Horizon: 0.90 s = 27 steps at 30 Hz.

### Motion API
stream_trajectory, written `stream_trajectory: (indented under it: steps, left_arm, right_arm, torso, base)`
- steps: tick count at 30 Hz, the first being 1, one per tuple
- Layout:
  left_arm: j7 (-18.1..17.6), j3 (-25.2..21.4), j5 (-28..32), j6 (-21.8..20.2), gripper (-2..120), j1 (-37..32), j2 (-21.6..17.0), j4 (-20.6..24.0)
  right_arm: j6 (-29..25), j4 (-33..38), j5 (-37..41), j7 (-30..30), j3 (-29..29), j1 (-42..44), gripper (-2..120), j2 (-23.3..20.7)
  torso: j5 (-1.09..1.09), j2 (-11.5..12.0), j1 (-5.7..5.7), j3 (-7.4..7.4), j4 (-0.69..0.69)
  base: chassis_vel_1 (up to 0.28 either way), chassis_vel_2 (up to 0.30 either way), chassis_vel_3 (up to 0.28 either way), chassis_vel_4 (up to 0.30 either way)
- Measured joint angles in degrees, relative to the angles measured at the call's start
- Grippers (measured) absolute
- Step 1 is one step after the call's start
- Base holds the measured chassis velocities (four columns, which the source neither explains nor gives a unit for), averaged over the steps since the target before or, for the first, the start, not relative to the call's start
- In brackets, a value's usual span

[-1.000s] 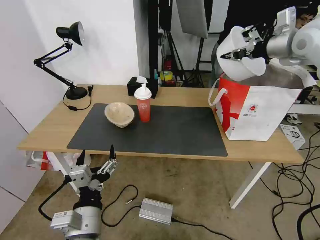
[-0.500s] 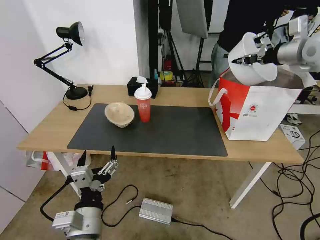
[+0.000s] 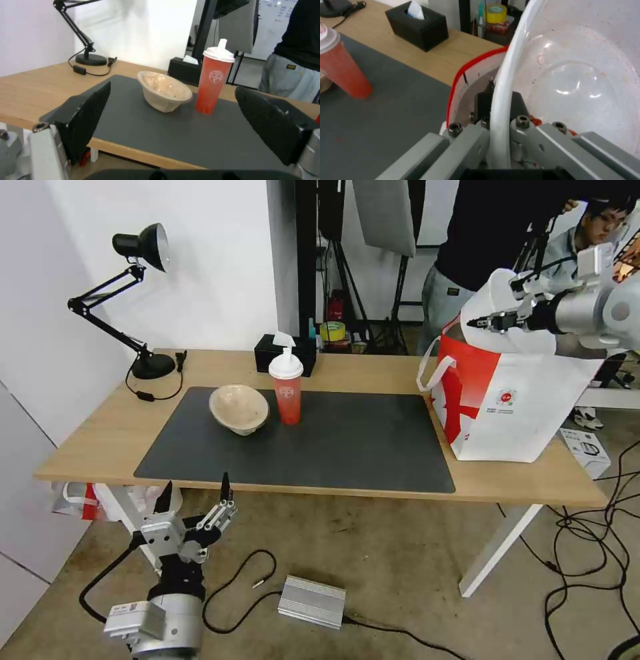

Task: Pick up the trash from the table and place it into the takeout bag.

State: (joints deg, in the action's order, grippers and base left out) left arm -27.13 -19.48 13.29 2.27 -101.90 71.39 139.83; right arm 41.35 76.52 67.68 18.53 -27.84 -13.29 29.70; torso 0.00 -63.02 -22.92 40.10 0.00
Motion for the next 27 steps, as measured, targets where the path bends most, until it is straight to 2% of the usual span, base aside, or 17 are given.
stream_trajectory:
  steps: [20, 22, 25, 27]
  left_arm:
    - [0.0, 0.1, -0.5, 0.0, 100, -0.2, 0.7, -0.2]
    - [0.0, 0.1, -0.5, 0.0, 100, -0.2, 0.7, -0.2]
    - [-0.1, 0.1, -0.5, 0.0, 100, -0.1, 0.9, -0.3]
    - [0.0, 0.2, -0.5, 0.0, 100, -0.1, 1.0, -0.4]
  right_arm:
    - [0.0, 0.9, -1.9, 0.9, 4.2, 5.1, 0, -0.1]
    - [0.0, 1.0, -2.0, 0.9, 4.7, 5.3, 2, -0.1]
    - [0.0, 1.2, -1.9, 0.1, 6.1, 6.6, 17, 0.1]
    - [0.0, 1.3, -1.9, -0.1, 6.6, 7.1, 20, 0.1]
  torso:
    - [0.00, 0.0, 0.00, 0.00, 0.00]
    - [0.00, 0.0, 0.00, 0.00, 0.00]
    - [0.00, 0.0, 0.00, 0.00, 0.01]
    - [0.00, 0.0, 0.00, 0.00, 0.00]
  base:
    - [0.000, 0.000, 0.000, 0.000]
    - [0.000, 0.000, 0.000, 0.000]
    - [0.000, 0.000, 0.000, 0.000]
    - [0.000, 0.000, 0.000, 0.000]
